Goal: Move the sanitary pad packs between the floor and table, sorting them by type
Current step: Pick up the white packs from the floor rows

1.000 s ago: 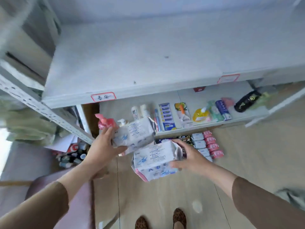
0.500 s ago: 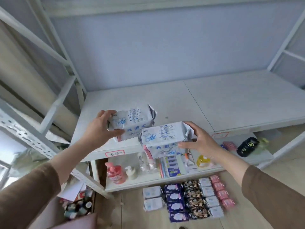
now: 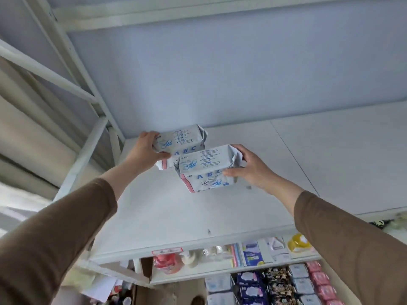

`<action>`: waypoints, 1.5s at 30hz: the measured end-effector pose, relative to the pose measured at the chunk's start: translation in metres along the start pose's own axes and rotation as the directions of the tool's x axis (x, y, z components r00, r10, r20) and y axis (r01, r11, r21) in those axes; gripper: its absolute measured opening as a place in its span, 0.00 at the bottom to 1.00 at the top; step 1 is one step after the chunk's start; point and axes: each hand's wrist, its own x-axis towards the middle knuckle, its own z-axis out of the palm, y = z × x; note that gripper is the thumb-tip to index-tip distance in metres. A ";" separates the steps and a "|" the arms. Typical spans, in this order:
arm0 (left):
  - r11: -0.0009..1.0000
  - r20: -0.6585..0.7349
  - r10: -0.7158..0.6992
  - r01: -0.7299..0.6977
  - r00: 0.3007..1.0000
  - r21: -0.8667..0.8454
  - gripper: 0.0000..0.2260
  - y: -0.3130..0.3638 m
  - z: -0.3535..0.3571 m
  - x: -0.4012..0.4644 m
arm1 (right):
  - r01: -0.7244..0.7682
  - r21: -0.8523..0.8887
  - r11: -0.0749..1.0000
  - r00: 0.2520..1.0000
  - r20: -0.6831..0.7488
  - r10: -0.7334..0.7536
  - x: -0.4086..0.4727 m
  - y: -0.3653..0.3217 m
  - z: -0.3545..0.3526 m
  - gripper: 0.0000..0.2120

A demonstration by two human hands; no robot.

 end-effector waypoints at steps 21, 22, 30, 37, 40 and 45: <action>0.996 0.084 0.058 -0.053 0.995 -0.068 0.31 -0.045 0.072 0.199 | -0.096 0.066 0.993 0.994 -0.051 0.099 0.149 0.043 0.044 0.30; 0.997 0.078 0.047 -0.042 0.996 -0.071 0.31 -0.049 0.072 0.199 | -0.101 0.066 0.993 0.994 -0.044 0.104 0.155 0.043 0.045 0.30; 0.967 0.021 -0.052 0.056 0.998 -0.250 0.28 -0.076 0.058 0.181 | -0.132 0.039 0.991 0.991 -0.006 0.132 0.201 0.035 0.045 0.31; 0.968 -0.031 -0.058 0.048 0.998 -0.245 0.24 -0.088 0.056 0.152 | -0.151 -0.049 0.987 0.988 0.019 0.152 0.224 0.035 0.047 0.29; 0.968 -0.021 -0.037 0.031 0.999 -0.249 0.23 -0.089 0.060 0.139 | -0.170 -0.081 0.982 0.985 -0.048 0.166 0.220 0.038 0.048 0.29; 0.984 -0.022 -0.001 -0.003 1.000 -0.180 0.22 -0.087 0.064 0.111 | -0.209 -0.168 0.963 0.971 -0.151 0.185 0.200 0.043 0.051 0.32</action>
